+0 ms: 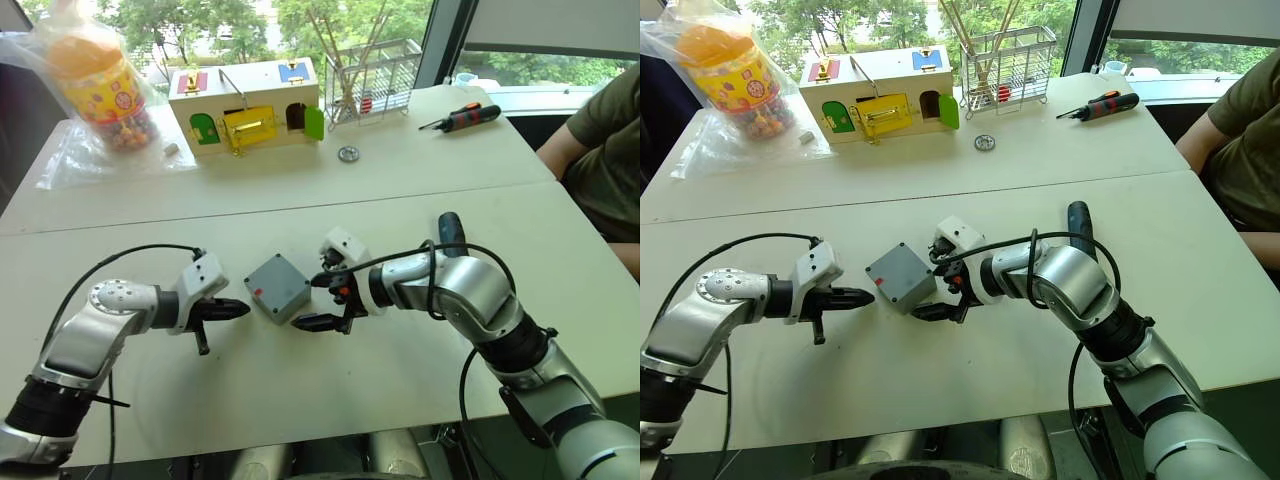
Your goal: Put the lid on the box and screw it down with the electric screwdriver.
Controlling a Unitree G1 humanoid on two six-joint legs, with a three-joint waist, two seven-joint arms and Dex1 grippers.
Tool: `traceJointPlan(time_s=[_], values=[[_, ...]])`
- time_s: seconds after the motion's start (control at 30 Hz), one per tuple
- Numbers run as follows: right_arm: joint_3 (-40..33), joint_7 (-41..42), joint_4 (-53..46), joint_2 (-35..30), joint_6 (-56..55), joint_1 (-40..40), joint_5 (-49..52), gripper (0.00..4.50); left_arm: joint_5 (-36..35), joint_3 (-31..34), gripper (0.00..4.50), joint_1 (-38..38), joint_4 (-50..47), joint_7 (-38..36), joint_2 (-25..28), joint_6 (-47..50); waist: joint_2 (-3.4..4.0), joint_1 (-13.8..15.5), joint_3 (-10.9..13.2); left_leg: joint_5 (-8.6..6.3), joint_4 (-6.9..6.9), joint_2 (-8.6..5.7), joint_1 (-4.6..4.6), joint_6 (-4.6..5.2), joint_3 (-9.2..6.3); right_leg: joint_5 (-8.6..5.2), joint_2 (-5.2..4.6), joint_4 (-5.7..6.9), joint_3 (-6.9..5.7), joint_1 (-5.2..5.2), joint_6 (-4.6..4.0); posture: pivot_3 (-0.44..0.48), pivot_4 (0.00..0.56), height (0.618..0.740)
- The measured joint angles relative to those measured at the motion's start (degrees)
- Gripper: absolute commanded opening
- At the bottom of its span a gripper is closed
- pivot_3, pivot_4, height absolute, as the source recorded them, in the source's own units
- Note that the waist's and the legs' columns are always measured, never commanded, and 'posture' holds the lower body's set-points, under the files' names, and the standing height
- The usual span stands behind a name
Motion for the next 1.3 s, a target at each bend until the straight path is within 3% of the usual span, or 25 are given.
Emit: traceJointPlan(time_s=[0.87, 0.97, 1.13, 1.3], values=[[-4.4, -1.1, -6.4, 1.1, 5.9, 4.9, 1.3, 4.47, 2.8, -3.1, 0.0, -8.2, 9.5, 0.6, -3.8, -5.6, -0.01, 0.1, 0.0, 0.0, 0.03, -0.01, 0.0, 0.0, 0.0, 0.0, -0.01, 0.0, -0.01, 0.01, 0.0, 0.0, 0.15, 0.74], [-6.3, 1.6, -10.6, -3.6, -1.1, 7.4, 0.6, 4.47, 2.8, -3.1, 0.0, -8.3, 9.5, 0.7, -3.4, -6.1, -0.02, 0.4, 0.0, 0.0, 0.03, -0.04, -0.01, 0.0, -0.02, 0.0, -0.01, -0.02, -0.03, 0.02, 0.0, 0.0, 0.15, 0.74], [-15.3, 9.7, -15.9, -12.9, -17.4, 15.0, -0.9, 4.47, 0.6, 0.1, 0.0, -8.5, 8.6, -1.8, 1.4, -4.8, -0.04, 0.2, 0.0, 0.0, 0.05, -0.04, 0.0, 0.0, 0.05, 0.0, 0.02, -0.03, -0.03, 0.04, 0.01, 0.0, 0.15, 0.74], [-19.2, 7.9, -12.9, -12.1, -20.2, 17.5, -1.7, 4.47, -7.4, 3.9, 0.0, -10.1, 1.5, -4.7, 2.5, 1.7, -0.06, 0.2, 0.0, 0.0, 0.02, 0.05, 0.01, 0.0, 0.03, 0.0, 0.01, -0.03, -0.03, 0.05, 0.01, 0.0, 0.15, 0.74]])
